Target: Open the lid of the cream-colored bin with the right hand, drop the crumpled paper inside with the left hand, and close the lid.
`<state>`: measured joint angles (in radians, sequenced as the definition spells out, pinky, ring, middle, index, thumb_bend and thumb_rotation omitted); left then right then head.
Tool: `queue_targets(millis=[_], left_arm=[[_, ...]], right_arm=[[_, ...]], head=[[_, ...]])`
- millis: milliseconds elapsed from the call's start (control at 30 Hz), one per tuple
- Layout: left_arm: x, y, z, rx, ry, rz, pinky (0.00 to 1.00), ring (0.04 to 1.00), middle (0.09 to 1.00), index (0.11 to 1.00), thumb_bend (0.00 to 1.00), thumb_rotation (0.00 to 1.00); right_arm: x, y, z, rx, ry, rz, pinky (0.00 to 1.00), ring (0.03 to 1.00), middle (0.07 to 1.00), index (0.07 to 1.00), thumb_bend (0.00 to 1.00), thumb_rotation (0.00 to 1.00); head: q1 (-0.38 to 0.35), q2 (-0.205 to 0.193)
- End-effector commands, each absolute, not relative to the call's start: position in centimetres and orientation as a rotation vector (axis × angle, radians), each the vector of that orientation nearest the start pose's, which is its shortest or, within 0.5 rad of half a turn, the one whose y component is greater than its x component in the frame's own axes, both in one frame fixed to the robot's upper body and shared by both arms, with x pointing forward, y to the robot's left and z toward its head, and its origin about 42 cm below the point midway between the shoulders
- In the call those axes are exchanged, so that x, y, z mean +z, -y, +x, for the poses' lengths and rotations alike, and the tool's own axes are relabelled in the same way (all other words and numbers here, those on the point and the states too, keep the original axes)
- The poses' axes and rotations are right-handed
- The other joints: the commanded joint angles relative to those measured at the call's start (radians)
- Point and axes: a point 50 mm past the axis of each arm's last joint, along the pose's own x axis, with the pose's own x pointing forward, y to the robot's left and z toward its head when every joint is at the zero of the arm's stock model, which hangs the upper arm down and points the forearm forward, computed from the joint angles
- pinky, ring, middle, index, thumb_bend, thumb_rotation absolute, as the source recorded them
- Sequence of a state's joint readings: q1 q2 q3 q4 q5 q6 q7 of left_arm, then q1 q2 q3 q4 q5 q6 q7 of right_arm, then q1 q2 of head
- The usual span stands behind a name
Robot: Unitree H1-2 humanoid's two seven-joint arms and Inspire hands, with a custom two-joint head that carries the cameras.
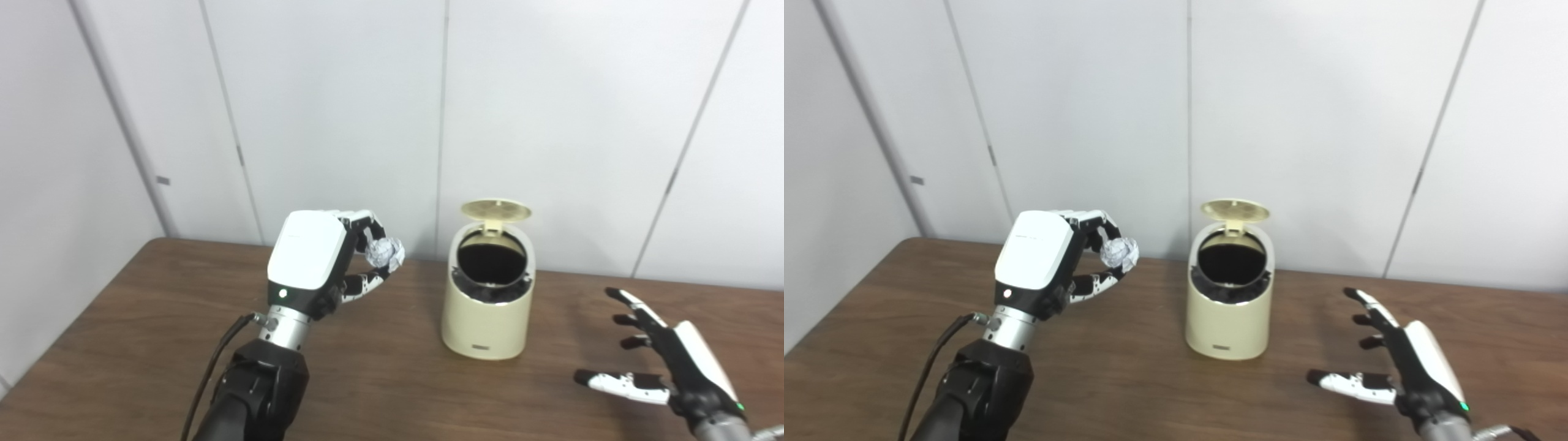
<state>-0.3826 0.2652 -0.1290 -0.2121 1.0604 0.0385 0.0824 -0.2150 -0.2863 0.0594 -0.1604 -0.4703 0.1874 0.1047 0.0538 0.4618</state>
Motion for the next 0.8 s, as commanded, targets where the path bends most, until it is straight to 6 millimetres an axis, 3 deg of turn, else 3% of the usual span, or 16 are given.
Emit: queue_targets(millis=[0,200,600,767], left_arm=[[30.3,-21.0,37.2,0.261,0.778,1.236,0.45,0.450,0.434,0.527,0.52,0.00],[30.8,-19.2,38.4,0.241,0.802,1.213,0.35,0.417,0.431,0.526,0.52,0.00],[30.5,-15.4,39.9,0.186,0.826,1.134,0.44,0.435,0.440,0.523,0.52,0.00],[30.2,-14.4,40.3,0.180,0.829,1.123,0.41,0.431,0.442,0.521,0.52,0.00]], right_arm=[[22.1,25.5,34.9,0.019,0.271,-0.756,0.66,0.826,0.929,0.885,0.73,0.33],[22.0,24.9,35.0,0.014,0.274,-0.763,0.66,0.821,0.924,0.884,0.73,0.31],[21.8,23.8,35.1,0.008,0.275,-0.764,0.69,0.852,0.936,0.890,0.71,0.34],[21.8,23.9,35.1,0.004,0.268,-0.772,0.69,0.855,0.938,0.894,0.71,0.35]], head=[[-0.014,-0.003],[-0.069,-0.022],[-0.118,-0.036],[-0.129,-0.033]])
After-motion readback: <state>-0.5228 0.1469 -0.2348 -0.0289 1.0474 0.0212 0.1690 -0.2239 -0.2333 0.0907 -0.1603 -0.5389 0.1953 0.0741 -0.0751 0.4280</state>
